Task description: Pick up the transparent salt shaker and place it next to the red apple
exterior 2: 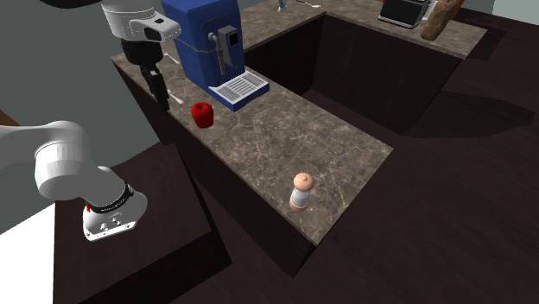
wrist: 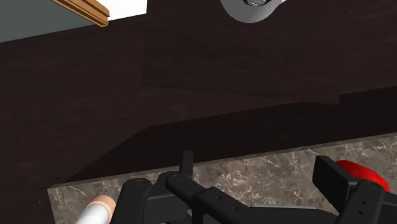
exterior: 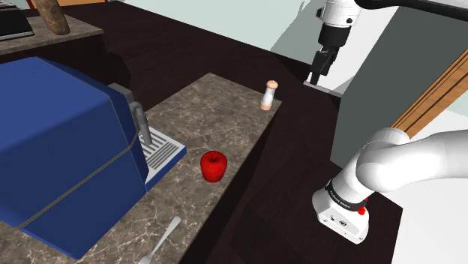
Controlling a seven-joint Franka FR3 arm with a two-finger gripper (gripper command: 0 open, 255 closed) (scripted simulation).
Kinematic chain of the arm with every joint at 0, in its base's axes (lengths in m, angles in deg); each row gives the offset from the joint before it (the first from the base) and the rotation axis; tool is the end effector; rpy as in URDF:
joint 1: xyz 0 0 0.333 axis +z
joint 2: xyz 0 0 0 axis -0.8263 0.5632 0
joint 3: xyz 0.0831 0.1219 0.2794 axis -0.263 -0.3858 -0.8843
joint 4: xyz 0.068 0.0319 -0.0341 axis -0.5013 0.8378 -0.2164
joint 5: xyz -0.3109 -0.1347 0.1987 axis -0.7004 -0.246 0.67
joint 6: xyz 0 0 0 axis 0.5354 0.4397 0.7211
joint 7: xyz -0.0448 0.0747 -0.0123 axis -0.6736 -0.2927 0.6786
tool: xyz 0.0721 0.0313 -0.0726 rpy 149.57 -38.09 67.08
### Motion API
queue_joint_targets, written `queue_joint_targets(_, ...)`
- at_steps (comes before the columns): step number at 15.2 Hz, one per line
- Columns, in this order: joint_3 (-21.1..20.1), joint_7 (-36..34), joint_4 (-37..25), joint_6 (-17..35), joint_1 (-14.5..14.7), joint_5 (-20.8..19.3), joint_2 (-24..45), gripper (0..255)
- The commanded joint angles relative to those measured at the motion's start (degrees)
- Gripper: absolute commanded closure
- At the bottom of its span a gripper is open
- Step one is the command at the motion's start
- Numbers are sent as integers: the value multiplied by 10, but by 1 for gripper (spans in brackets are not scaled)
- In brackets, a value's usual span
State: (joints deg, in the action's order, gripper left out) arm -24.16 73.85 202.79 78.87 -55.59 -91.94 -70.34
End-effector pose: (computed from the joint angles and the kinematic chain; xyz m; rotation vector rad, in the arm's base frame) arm 0.3034 -0.0342 0.5971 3.0944 0.0828 -0.1837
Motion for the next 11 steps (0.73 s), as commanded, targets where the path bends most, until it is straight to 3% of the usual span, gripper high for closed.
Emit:
queue_joint_targets(1,0,0,0,0,0,0,0,0)
queue_joint_targets(11,91,72,-18,148,-20,-23,148,0)
